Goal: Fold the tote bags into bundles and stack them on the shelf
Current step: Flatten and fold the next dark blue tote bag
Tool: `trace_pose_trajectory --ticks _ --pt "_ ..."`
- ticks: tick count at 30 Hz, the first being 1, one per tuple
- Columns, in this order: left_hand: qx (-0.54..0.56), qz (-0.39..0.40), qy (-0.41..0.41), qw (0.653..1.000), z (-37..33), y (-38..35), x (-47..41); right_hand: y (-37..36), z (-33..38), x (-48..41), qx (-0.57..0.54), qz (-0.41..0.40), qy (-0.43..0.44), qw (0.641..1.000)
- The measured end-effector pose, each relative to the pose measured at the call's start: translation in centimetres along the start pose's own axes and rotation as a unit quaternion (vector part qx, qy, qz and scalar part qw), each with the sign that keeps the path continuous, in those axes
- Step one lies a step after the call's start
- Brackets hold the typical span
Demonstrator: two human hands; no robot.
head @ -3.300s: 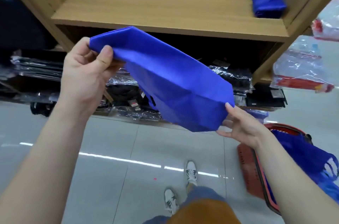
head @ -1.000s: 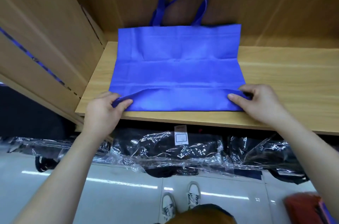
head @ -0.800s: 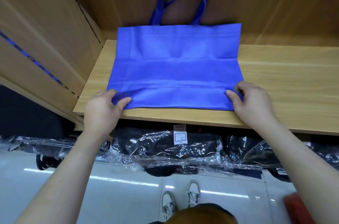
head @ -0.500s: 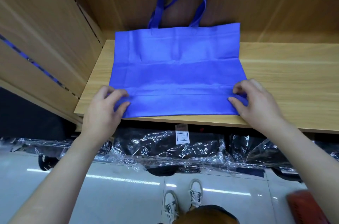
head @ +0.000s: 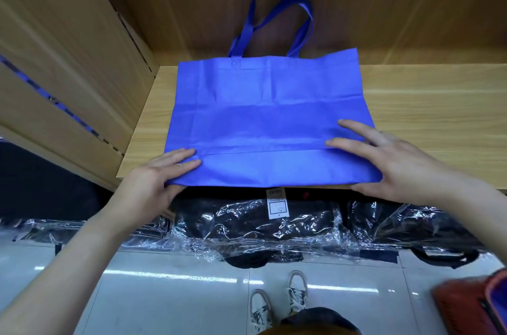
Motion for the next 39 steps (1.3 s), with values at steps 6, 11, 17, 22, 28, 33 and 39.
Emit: trace_pose_trajectory --ticks 6,11,17,22,28,33,39 --pt "0.237 -0.011 0.166 0.957 2.0 2.5 -0.2 -0.2 -0.9 0.8 -0.160 0.020 -0.033 0.986" --pt "0.333 0.007 0.209 0.919 3.0 2.4 0.4 -0.2 -2.5 1.8 -0.422 0.010 -0.118 0.899" --pt "0.395 -0.102 0.255 0.877 3.8 2.6 -0.3 0.2 -4.3 1.9 -0.525 -0.133 -0.213 0.813" --pt "0.176 -0.142 0.288 0.931 4.4 2.4 -1.6 -0.2 -5.8 1.2 -0.417 -0.216 -0.293 0.833" --pt "-0.020 -0.151 0.276 0.949 3.1 2.9 -2.2 0.8 -4.5 0.1 -0.092 -0.199 -0.373 0.902" --pt "0.037 -0.196 0.334 0.921 3.5 3.0 -1.1 0.4 -4.6 -0.6 -0.031 -0.157 -0.422 0.892" --pt "0.107 -0.209 0.292 0.927 2.5 2.7 -1.5 1.6 -3.7 -0.3 -0.021 -0.254 -0.388 0.886"
Point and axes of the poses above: each hand's wrist, its own x-axis away from the middle knuckle, its own y-axis out of the back of the hand, z = x × y, the point moved 9 cm from there along -x, towards the middle knuckle, and after that the axes turned 3 degrees about -x, right-handed, at the moved point
